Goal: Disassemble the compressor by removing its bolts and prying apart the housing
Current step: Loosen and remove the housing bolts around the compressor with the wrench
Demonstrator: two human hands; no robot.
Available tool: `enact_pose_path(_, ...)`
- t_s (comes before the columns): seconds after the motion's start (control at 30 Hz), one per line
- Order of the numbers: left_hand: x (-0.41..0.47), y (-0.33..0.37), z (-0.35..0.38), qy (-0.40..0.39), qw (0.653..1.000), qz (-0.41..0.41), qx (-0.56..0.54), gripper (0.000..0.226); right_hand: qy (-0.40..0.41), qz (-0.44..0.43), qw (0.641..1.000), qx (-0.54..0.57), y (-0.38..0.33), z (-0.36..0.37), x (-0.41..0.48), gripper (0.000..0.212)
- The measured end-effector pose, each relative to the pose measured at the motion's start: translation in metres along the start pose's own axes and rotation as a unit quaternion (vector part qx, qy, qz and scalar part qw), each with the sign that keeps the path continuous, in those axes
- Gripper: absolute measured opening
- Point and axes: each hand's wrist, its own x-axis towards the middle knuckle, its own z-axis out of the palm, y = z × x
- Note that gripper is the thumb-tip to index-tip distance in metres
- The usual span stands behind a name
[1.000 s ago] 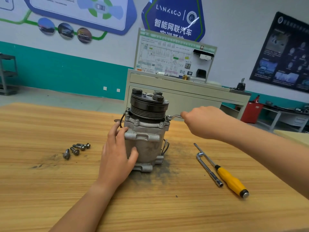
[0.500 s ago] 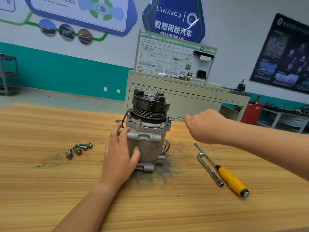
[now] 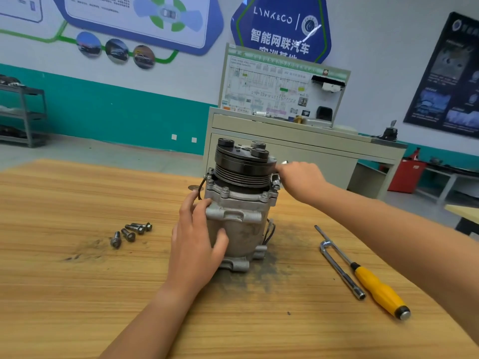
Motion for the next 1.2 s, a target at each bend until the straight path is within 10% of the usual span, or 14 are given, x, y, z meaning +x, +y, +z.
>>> enact_pose_path(0.33,0.0,0.001,0.0,-0.006,1.0,-0.003,-0.002,0.058,-0.009,0.069,0.964,0.256,0.039,-0.028,-0.065,0.02)
enact_pose_path(0.77,-0.001,0.001,-0.002,-0.016,1.0,-0.012,0.003,0.058,-0.068,0.002,0.995,-0.073,-0.001,-0.049,-0.075,0.013)
enact_pose_path(1.2,-0.002,0.0,-0.003,-0.013,1.0,-0.003,-0.004,0.055,-0.06,-0.102,0.982,-0.145,0.037,-0.03,-0.039,0.02)
